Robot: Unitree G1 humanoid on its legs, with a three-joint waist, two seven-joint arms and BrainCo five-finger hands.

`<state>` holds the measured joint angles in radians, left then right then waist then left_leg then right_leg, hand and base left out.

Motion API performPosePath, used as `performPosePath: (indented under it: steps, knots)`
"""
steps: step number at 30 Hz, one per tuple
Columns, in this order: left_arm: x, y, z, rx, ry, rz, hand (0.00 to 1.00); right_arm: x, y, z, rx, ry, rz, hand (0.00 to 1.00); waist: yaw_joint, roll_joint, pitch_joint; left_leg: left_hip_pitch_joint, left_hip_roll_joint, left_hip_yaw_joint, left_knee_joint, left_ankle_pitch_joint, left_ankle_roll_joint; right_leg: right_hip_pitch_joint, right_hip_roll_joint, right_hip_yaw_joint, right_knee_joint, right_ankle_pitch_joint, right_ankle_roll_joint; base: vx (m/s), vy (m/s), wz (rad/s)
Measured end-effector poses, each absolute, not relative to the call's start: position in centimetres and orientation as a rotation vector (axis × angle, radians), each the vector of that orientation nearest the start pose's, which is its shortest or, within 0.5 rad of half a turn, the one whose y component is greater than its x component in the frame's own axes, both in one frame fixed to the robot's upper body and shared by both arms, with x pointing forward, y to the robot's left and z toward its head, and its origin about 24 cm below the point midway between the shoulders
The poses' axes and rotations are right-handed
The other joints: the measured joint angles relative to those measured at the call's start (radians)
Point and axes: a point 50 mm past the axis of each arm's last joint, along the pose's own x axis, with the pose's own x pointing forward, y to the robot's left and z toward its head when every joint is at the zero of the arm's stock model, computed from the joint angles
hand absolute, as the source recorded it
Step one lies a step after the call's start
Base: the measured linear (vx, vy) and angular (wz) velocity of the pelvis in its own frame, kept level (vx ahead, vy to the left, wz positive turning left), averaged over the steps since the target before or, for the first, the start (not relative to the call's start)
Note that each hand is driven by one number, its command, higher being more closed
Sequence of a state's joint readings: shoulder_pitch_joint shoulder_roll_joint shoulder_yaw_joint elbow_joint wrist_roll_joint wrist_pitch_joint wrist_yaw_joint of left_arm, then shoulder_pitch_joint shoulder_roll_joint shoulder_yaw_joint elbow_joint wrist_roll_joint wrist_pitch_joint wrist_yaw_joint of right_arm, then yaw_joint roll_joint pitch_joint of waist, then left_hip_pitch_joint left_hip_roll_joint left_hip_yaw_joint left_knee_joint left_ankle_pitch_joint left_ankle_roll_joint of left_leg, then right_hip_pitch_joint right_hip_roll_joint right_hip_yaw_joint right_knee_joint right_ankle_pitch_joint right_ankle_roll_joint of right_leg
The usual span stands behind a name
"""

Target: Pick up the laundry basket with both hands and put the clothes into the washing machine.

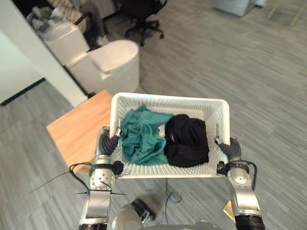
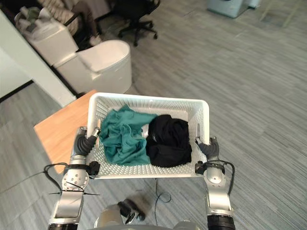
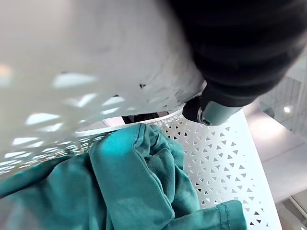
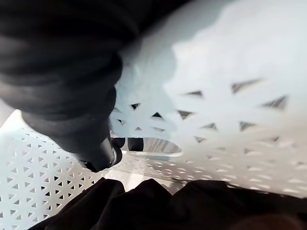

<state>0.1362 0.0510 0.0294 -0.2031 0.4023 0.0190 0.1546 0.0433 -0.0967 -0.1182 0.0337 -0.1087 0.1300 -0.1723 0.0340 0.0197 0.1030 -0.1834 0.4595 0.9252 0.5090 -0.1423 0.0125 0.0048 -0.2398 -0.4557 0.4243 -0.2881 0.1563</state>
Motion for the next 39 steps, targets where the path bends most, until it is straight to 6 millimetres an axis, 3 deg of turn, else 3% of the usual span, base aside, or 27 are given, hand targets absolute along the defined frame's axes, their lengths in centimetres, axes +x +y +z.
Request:
performPosePath:
  steps: [1,2,3,4,5,6,7,9,11,16,18,21,23,24,25,26,27,28,30,31,33,34,35,36,37,38,39]
  knots:
    - [22.6,18.1,6.0,0.453,-0.076,0.238,1.00,23.9,-20.9,1.8,-0.217,0.185,-0.302,1.00,-0.006,0.014,0.008,0.024,0.045,-0.001,-0.014,0.028,-0.005,-0.054,0.017,0.031,0.092,0.011,-0.020,-0.08,-0.268,-1.14]
    - [22.4,18.6,5.7,0.451,-0.060,0.266,1.00,24.1,-20.3,1.9,-0.223,0.180,-0.276,1.00,-0.001,0.042,0.009,0.054,0.128,-0.012,0.005,0.061,-0.026,-0.061,0.086,0.062,-0.066,-0.019,-0.047,-0.13,-0.406,-1.47]
    - [22.3,19.1,5.2,0.444,-0.033,0.284,1.00,24.1,-19.7,1.8,-0.223,0.182,-0.254,1.00,0.000,0.065,0.008,0.037,0.181,-0.115,0.054,0.080,0.005,-0.011,0.165,0.092,-0.185,0.099,-0.098,-0.10,-0.397,-1.32]
    - [22.2,19.1,5.0,0.432,-0.026,0.281,1.00,24.0,-19.8,1.7,-0.225,0.186,-0.260,1.00,-0.001,0.060,0.007,0.019,0.165,-0.213,0.051,0.055,-0.017,-0.002,0.177,0.120,-0.200,0.102,-0.108,-0.04,-0.282,-1.18]
    - [22.1,18.8,4.8,0.416,-0.026,0.274,1.00,24.1,-20.2,1.8,-0.236,0.181,-0.274,1.00,0.009,0.046,0.012,0.004,0.066,-0.411,0.022,0.002,-0.058,-0.003,0.178,0.167,-0.203,0.104,-0.125,0.04,-0.169,-1.12]
    - [21.9,18.6,4.6,0.403,-0.019,0.275,1.00,24.1,-20.5,1.9,-0.247,0.181,-0.278,1.00,0.017,0.037,0.017,-0.012,-0.036,-0.579,0.031,-0.018,-0.057,0.006,0.181,0.209,-0.221,0.112,-0.140,0.04,-0.161,-1.22]
    - [21.7,18.5,4.5,0.394,-0.014,0.278,1.00,24.1,-20.5,1.8,-0.240,0.184,-0.277,1.00,0.021,0.035,0.019,-0.016,-0.084,-0.640,0.039,-0.028,-0.054,0.010,0.185,0.232,-0.226,0.116,-0.145,0.06,-0.124,-1.25]
    - [21.1,18.6,4.0,0.391,0.007,0.280,1.00,23.9,-20.4,0.9,-0.220,0.220,-0.270,1.00,0.039,0.040,0.016,-0.021,-0.244,-0.794,0.047,-0.050,-0.052,0.050,0.201,0.294,-0.253,0.120,-0.151,0.08,-0.063,-1.01]
    - [20.7,18.6,3.8,0.392,0.016,0.283,1.00,23.7,-20.3,0.7,-0.218,0.228,-0.263,1.00,0.047,0.058,0.003,-0.023,-0.324,-0.843,-0.006,-0.049,-0.047,0.061,0.211,0.305,-0.254,0.120,-0.150,0.10,0.007,-0.57]
    - [20.9,19.0,4.3,0.405,-0.001,0.294,1.00,23.7,-19.5,0.7,-0.169,0.223,-0.242,1.00,0.073,0.044,-0.009,0.013,-0.371,-0.881,-0.119,-0.050,-0.048,0.068,0.202,0.331,-0.367,0.166,-0.114,0.06,0.065,-0.14]
    - [20.8,19.6,4.5,0.413,-0.004,0.317,1.00,23.9,-18.9,0.7,-0.155,0.219,-0.226,1.00,0.106,0.046,-0.010,0.018,-0.372,-0.860,-0.107,-0.059,-0.044,0.083,0.199,0.368,-0.413,0.196,-0.111,0.04,0.103,-0.48]
    - [20.6,20.1,5.0,0.444,-0.024,0.336,1.00,24.3,-18.3,0.9,-0.147,0.208,-0.210,1.00,0.119,0.047,-0.020,0.043,-0.370,-0.855,-0.077,-0.149,-0.024,0.101,0.207,0.412,-0.408,0.169,-0.111,0.06,0.130,-0.42]
    - [20.6,20.2,5.3,0.463,-0.036,0.339,1.00,24.2,-18.0,0.9,-0.134,0.207,-0.211,1.00,0.115,0.013,-0.034,0.068,-0.373,-0.839,-0.079,-0.190,-0.015,0.014,0.188,0.434,-0.178,0.068,-0.062,0.10,0.087,-0.44]
    - [20.6,20.5,5.3,0.478,-0.038,0.338,1.00,24.3,-17.8,0.9,-0.123,0.205,-0.212,1.00,0.103,-0.005,-0.032,0.086,-0.372,-0.821,-0.071,-0.205,-0.011,-0.114,0.170,0.429,0.093,0.031,0.033,0.11,0.027,-0.28]
    - [20.6,20.6,5.4,0.486,-0.036,0.338,1.00,24.2,-17.7,0.8,-0.116,0.209,-0.212,1.00,0.092,-0.013,-0.029,0.102,-0.372,-0.813,-0.067,-0.207,-0.006,-0.164,0.161,0.428,0.213,0.041,0.082,0.21,0.033,-0.21]
    - [20.6,20.8,5.3,0.503,-0.025,0.334,1.00,23.8,-17.5,0.3,-0.098,0.227,-0.220,1.00,0.069,-0.027,-0.028,0.142,-0.366,-0.798,-0.051,-0.220,-0.005,-0.235,0.139,0.403,0.400,0.110,0.102,0.23,0.018,-0.13]
    - [20.6,20.8,5.3,0.506,-0.023,0.334,1.00,23.7,-17.4,0.2,-0.094,0.232,-0.221,1.00,0.062,-0.033,-0.028,0.164,-0.365,-0.790,-0.059,-0.225,-0.004,-0.252,0.123,0.384,0.451,0.140,0.102,0.26,0.012,-0.23]
    - [20.6,20.9,5.3,0.512,-0.020,0.336,1.00,23.7,-17.3,0.2,-0.091,0.233,-0.221,1.00,0.057,-0.030,-0.024,0.197,-0.363,-0.781,-0.083,-0.228,-0.004,-0.276,0.101,0.363,0.508,0.189,0.093,0.23,-0.017,-0.26]
    - [20.8,20.8,5.5,0.510,-0.030,0.338,1.00,23.7,-17.4,0.3,-0.087,0.226,-0.223,1.00,0.030,-0.035,-0.027,0.244,-0.356,-0.777,-0.149,-0.231,-0.009,-0.329,0.070,0.297,0.520,0.083,-0.025,0.28,-0.061,-0.18]
    - [20.9,20.7,5.5,0.506,-0.033,0.334,1.00,23.7,-17.6,0.3,-0.082,0.223,-0.232,1.00,0.028,-0.035,-0.027,0.252,-0.354,-0.777,-0.162,-0.233,-0.012,-0.349,0.064,0.281,0.496,0.068,-0.041,0.37,-0.124,-0.11]
    - [21.3,19.9,5.6,0.490,-0.045,0.305,1.00,23.5,-18.6,0.3,-0.080,0.224,-0.269,1.00,0.003,-0.017,-0.016,0.296,-0.328,-0.777,-0.206,-0.243,-0.036,-0.416,0.059,0.252,0.285,0.068,-0.069,0.42,-0.169,0.07]
    - [21.3,19.8,5.6,0.484,-0.045,0.304,1.00,23.5,-18.6,0.3,-0.082,0.224,-0.270,1.00,-0.003,-0.009,-0.011,0.316,-0.318,-0.776,-0.223,-0.244,-0.043,-0.426,0.060,0.245,0.209,0.088,-0.076,0.45,-0.192,0.19]
    - [21.3,19.7,5.6,0.473,-0.042,0.306,1.00,23.5,-18.7,0.3,-0.082,0.226,-0.275,1.00,-0.019,0.002,-0.003,0.366,-0.301,-0.772,-0.259,-0.242,-0.051,-0.426,0.064,0.227,0.025,0.156,-0.081,0.41,-0.179,0.10]
    - [21.3,19.6,5.6,0.473,-0.043,0.301,1.00,23.1,-18.8,0.2,-0.080,0.229,-0.281,1.00,-0.022,-0.009,-0.006,0.425,-0.303,-0.770,-0.289,-0.238,-0.067,-0.412,0.064,0.205,-0.140,0.246,-0.094,0.55,-0.263,0.08]
    - [21.3,19.5,5.5,0.468,-0.041,0.300,1.00,22.8,-18.9,0.3,-0.081,0.225,-0.285,1.00,-0.025,-0.007,-0.006,0.451,-0.300,-0.775,-0.303,-0.240,-0.093,-0.401,0.075,0.208,-0.154,0.321,-0.116,0.58,-0.270,0.10]
    - [21.4,19.0,5.3,0.450,-0.034,0.287,1.00,22.2,-19.4,0.5,-0.094,0.219,-0.296,1.00,-0.029,0.030,-0.012,0.497,-0.266,-0.791,-0.321,-0.235,-0.111,-0.392,0.108,0.211,-0.115,0.413,-0.145,0.68,-0.308,-0.09]
    - [21.5,18.5,5.3,0.436,-0.033,0.284,1.00,22.2,-19.9,0.8,-0.104,0.211,-0.307,1.00,-0.024,0.069,-0.024,0.507,-0.227,-0.792,-0.304,-0.193,-0.150,-0.416,0.138,0.212,-0.016,0.342,-0.157,0.56,-0.253,-0.15]
